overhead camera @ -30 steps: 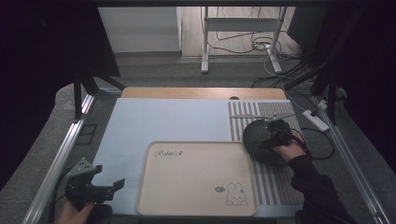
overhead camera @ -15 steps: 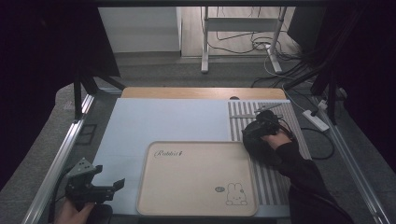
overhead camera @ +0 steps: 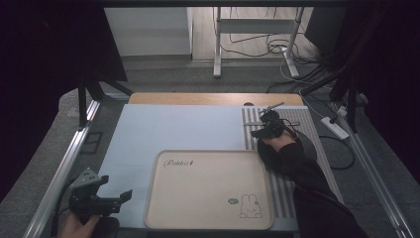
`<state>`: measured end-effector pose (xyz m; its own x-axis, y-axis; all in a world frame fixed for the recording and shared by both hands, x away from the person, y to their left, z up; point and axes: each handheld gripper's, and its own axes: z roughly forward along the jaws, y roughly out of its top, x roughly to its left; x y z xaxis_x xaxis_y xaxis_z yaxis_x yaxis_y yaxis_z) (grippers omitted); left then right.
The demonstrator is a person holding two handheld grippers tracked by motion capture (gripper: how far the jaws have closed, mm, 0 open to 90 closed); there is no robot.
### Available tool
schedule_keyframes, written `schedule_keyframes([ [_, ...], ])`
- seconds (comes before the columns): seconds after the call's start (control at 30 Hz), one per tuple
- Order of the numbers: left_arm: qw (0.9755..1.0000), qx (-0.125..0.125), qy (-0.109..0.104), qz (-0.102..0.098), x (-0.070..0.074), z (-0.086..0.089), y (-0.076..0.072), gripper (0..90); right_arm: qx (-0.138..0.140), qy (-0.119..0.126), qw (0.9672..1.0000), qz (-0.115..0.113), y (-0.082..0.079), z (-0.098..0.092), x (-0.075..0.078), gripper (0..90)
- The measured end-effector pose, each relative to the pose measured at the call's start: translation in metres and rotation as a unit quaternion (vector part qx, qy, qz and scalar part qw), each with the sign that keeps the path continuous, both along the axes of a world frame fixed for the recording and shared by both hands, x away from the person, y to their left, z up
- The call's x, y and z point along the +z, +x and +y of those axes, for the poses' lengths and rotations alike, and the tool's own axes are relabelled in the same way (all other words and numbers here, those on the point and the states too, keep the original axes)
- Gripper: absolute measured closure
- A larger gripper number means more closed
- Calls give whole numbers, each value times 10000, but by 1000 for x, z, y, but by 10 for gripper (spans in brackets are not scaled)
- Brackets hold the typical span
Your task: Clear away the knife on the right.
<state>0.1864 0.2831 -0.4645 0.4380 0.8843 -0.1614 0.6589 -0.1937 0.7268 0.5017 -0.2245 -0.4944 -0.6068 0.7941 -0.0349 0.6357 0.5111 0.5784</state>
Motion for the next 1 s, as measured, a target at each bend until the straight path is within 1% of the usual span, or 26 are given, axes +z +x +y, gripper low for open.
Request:
schedule_keyframes([
  [0.03, 10000, -1, -1, -1, 0, 0, 0, 9, 11, -7, 10000, 51, 2, 0, 0, 536],
  [0.07, 10000, -3, 1, -3, 0, 0, 0, 9, 30, 47, 9999, 107, 5, 0, -2, 621],
  [0.1, 10000, -5, 2, 0, 0, 0, 0, 9, 7, 50, 9998, 202, 9, 0, -3, 673],
  [0.13, 10000, -4, 3, 0, 0, 0, 0, 10, 25, -8, 9996, 290, 13, 0, -5, 752],
  [0.17, 10000, -6, 4, 1, 0, 0, 0, 10, 67, -66, 9994, 329, 17, 0, -7, 813],
  [0.2, 10000, -5, 2, 4, 0, 0, 0, 10, 84, -126, 9994, 321, 19, 0, -8, 849],
  [0.23, 10000, -6, -1, 5, 0, 0, 0, 10, 128, -199, 9990, 372, 26, 1, -12, 896],
  [0.27, 10000, -4, -5, 6, 0, 0, 0, 10, 128, -199, 9990, 372, 26, 1, -12, 896],
  [0.3, 10000, -3, -8, 8, 0, 0, 0, 10, 132, -168, 9992, 329, 29, 2, -12, 896],
  [0.33, 10000, -4, -6, 8, 0, 0, 0, 11, 133, -223, 9991, 320, 33, 2, -12, 896],
  [0.47, 10000, -8, 0, 3, 0, 0, 0, 11, 157, -250, 9991, 295, 47, 2, -12, 897],
  [0.53, 10000, -7, -1, 4, 0, 0, 0, 12, 109, -290, 9992, 253, 56, 1, -12, 898],
  [0.6, 10000, -6, -2, 7, 0, 0, 0, 12, 73, -316, 9992, 223, 58, 0, -12, 898],
  [0.63, 10000, -6, -1, 7, 0, 0, 0, 12, 36, -323, 9993, 208, 64, -3, -12, 898],
  [0.67, 10000, -7, 0, 6, 0, 0, 0, 12, 36, -323, 9993, 208, 64, -3, -12, 898],
  [0.8, 10000, -8, 13, 2, 0, 0, 0, 12, -88, -411, 9990, 125, 72, -10, -12, 899],
  [0.83, 10000, -8, 17, 4, 0, 0, 0, 13, -163, -452, 9988, 90, 75, -14, -11, 898],
  [0.9, 10000, -8, 20, 4, 0, -1, 0, 13, -212, -487, 9986, 68, 76, -17, -11, 898],
  [1.0, 10000, -6, 22, 5, 0, -1, 0, 13, -367, -463, 9982, 50, 80, -27, -11, 898],
])
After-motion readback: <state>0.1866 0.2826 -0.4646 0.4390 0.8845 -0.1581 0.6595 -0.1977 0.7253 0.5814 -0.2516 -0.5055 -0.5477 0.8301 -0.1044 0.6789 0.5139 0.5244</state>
